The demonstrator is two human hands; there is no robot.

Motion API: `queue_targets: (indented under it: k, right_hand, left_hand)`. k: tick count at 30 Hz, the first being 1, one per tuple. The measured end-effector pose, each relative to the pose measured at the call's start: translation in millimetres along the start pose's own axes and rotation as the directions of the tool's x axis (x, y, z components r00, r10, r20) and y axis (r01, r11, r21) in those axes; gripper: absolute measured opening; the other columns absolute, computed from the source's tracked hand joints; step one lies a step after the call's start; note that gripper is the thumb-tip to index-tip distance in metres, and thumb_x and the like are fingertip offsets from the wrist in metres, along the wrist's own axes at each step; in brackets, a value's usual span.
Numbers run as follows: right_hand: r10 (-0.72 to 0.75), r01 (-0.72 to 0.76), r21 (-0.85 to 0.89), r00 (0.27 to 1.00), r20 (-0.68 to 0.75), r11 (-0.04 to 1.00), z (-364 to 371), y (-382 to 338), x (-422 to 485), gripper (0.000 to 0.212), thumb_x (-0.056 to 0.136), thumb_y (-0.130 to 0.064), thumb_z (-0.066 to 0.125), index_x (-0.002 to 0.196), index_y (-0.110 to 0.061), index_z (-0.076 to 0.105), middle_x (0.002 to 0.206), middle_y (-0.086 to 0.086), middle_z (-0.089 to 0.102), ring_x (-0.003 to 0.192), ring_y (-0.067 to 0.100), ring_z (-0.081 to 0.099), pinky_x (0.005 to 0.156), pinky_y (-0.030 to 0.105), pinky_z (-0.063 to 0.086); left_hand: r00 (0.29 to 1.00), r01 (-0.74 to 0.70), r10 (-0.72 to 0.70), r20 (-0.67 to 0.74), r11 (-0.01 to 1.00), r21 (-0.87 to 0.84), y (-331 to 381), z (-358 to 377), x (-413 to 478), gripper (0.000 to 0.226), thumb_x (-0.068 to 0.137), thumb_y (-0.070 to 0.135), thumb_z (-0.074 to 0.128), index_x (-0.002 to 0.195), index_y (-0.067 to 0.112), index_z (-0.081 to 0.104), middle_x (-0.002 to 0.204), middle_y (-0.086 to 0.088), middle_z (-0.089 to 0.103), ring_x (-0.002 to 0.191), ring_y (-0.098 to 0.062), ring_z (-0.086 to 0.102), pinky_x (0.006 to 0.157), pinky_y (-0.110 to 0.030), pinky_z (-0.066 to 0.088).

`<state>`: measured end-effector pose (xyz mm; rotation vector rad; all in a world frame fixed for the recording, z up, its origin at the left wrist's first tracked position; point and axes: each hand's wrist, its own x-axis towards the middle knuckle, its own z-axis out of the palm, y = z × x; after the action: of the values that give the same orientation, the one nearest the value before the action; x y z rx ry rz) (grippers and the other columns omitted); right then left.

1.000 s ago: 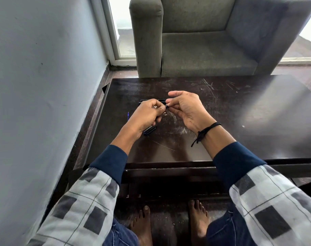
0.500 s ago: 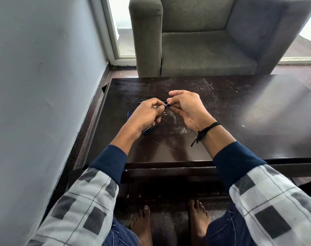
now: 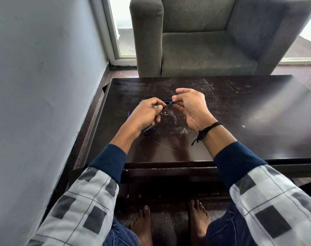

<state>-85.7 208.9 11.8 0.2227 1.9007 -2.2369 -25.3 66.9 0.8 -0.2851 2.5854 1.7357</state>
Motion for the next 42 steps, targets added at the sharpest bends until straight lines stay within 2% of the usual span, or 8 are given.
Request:
queue_targets:
  k: [8, 14, 21, 27, 30, 36, 39, 42]
  right_hand:
    - [-0.07, 0.076, 0.029, 0.981, -0.183, 0.997, -8, -3, 9, 0.03, 0.081, 0.012, 0.062, 0.104, -0.008, 0.065, 0.087, 0.005, 0.064, 0.075, 0.014, 0.067, 0.082, 0.033, 0.06]
    - [-0.099, 0.067, -0.217, 0.985, -0.138, 0.974, -18, -3, 17, 0.045, 0.074, 0.012, 0.069, 0.111, -0.013, 0.061, 0.096, 0.003, 0.061, 0.084, 0.025, 0.073, 0.08, 0.041, 0.062]
    - [-0.082, 0.151, -0.808, 0.989, 0.126, 0.569, -22, 5, 15, 0.061, 0.068, -0.001, 0.074, 0.117, -0.024, 0.045, 0.093, 0.01, 0.066, 0.084, 0.03, 0.069, 0.073, 0.043, 0.059]
    - [0.062, 0.163, -0.877, 0.975, 0.213, 0.451, -14, 17, 11, 0.064, 0.069, 0.001, 0.072, 0.119, -0.023, 0.039, 0.091, 0.015, 0.069, 0.066, 0.029, 0.074, 0.062, 0.035, 0.062]
    - [0.076, 0.179, -0.899, 0.971, 0.227, 0.401, -13, 20, 9, 0.062, 0.071, -0.002, 0.076, 0.117, -0.023, 0.039, 0.096, 0.015, 0.067, 0.059, 0.021, 0.068, 0.048, 0.024, 0.048]
    - [0.046, 0.2, -0.925, 0.973, 0.226, 0.322, -12, 27, 10, 0.052, 0.072, -0.016, 0.081, 0.109, -0.023, 0.046, 0.101, 0.008, 0.063, 0.069, 0.02, 0.065, 0.052, 0.025, 0.043]
    - [-0.055, 0.21, -0.919, 0.978, 0.203, 0.334, -12, 26, 13, 0.038, 0.073, -0.031, 0.08, 0.101, -0.027, 0.054, 0.099, 0.002, 0.065, 0.084, 0.025, 0.066, 0.072, 0.034, 0.055]
    - [-0.098, 0.175, -0.742, 0.984, 0.146, 0.648, -8, 18, 13, 0.02, 0.079, -0.035, 0.079, 0.089, -0.022, 0.068, 0.08, -0.001, 0.069, 0.066, 0.016, 0.066, 0.062, 0.029, 0.052]
  left_hand:
    - [0.998, 0.005, -0.004, -0.055, 1.0, 0.007, 0, -10, 1, 0.023, 0.104, 0.015, 0.046, 0.103, 0.02, 0.068, 0.065, -0.005, 0.059, 0.046, -0.007, 0.042, 0.043, -0.015, 0.034]
    - [0.994, 0.01, -0.011, -0.112, 1.0, -0.012, -1, -20, 2, 0.024, 0.105, 0.018, 0.047, 0.103, 0.027, 0.069, 0.064, -0.001, 0.061, 0.047, -0.005, 0.043, 0.044, -0.015, 0.035]
    - [0.992, 0.016, -0.017, -0.122, 1.0, -0.016, -2, -22, 2, 0.027, 0.106, 0.018, 0.044, 0.111, 0.029, 0.068, 0.066, -0.001, 0.061, 0.049, -0.006, 0.043, 0.043, -0.015, 0.035]
    - [0.992, 0.017, -0.019, -0.121, 1.0, -0.024, -3, -23, 2, 0.027, 0.106, 0.018, 0.044, 0.112, 0.029, 0.069, 0.065, -0.001, 0.061, 0.047, -0.005, 0.043, 0.043, -0.015, 0.035]
    - [0.993, 0.019, -0.021, -0.118, 1.0, -0.018, -4, -24, 2, 0.027, 0.106, 0.019, 0.045, 0.112, 0.03, 0.069, 0.065, 0.0, 0.061, 0.047, -0.005, 0.044, 0.043, -0.014, 0.035]
    - [0.993, 0.02, -0.021, -0.115, 1.0, -0.013, -5, -24, 3, 0.028, 0.106, 0.019, 0.044, 0.112, 0.031, 0.069, 0.064, 0.0, 0.061, 0.047, -0.005, 0.043, 0.043, -0.015, 0.035]
    - [0.994, 0.018, -0.02, -0.105, 1.0, -0.022, -6, -23, 5, 0.029, 0.105, 0.019, 0.044, 0.111, 0.031, 0.07, 0.062, 0.001, 0.06, 0.044, -0.004, 0.042, 0.041, -0.014, 0.034]
    - [0.996, 0.012, -0.014, -0.092, 1.0, -0.025, -6, -20, 5, 0.029, 0.106, 0.018, 0.044, 0.112, 0.029, 0.07, 0.063, -0.001, 0.06, 0.044, -0.005, 0.041, 0.041, -0.014, 0.034]
